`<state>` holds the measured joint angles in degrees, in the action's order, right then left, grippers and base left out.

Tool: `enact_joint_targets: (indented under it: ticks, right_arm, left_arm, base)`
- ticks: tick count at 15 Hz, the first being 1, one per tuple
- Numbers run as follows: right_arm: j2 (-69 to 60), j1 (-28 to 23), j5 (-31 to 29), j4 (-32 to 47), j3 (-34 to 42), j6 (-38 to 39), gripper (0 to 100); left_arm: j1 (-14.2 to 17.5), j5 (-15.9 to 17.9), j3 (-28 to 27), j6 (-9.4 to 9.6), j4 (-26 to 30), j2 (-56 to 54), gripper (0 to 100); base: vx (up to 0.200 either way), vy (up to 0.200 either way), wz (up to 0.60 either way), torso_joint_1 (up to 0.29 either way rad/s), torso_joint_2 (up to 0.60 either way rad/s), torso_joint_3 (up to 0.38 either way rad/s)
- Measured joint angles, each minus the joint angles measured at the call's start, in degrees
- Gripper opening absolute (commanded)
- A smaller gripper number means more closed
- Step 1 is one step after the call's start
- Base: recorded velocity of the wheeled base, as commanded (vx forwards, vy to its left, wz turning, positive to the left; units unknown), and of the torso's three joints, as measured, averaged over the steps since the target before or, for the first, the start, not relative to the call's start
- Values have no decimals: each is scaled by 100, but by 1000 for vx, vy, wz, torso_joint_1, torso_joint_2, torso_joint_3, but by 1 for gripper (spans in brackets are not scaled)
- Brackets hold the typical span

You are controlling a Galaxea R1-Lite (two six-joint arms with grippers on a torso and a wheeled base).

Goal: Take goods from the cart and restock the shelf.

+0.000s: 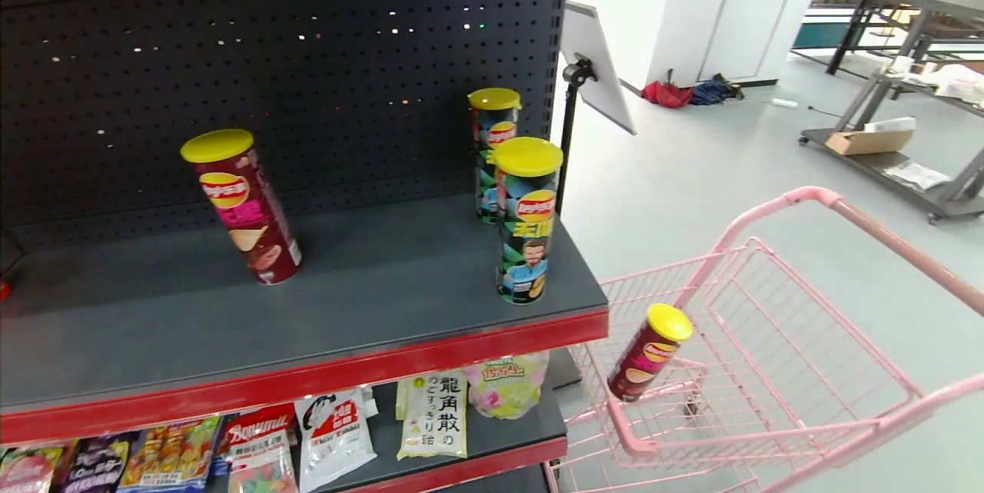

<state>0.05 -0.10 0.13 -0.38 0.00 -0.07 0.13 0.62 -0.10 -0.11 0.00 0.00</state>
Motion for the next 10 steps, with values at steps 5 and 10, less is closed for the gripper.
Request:
enact_joint_targets:
  ticks: [5, 10]
  right_arm:
    - [0, 0, 0, -5, 0, 0, 100]
    - [0, 0, -9, -2, 0, 0, 100]
  left_arm:
    - [5, 0, 2, 1, 0, 0, 100]
    - [0, 0, 0, -2, 0, 0, 100]
  base:
    - [0, 0, 0, 0, 0, 0]
    - [0, 0, 0, -63, 133, 77]
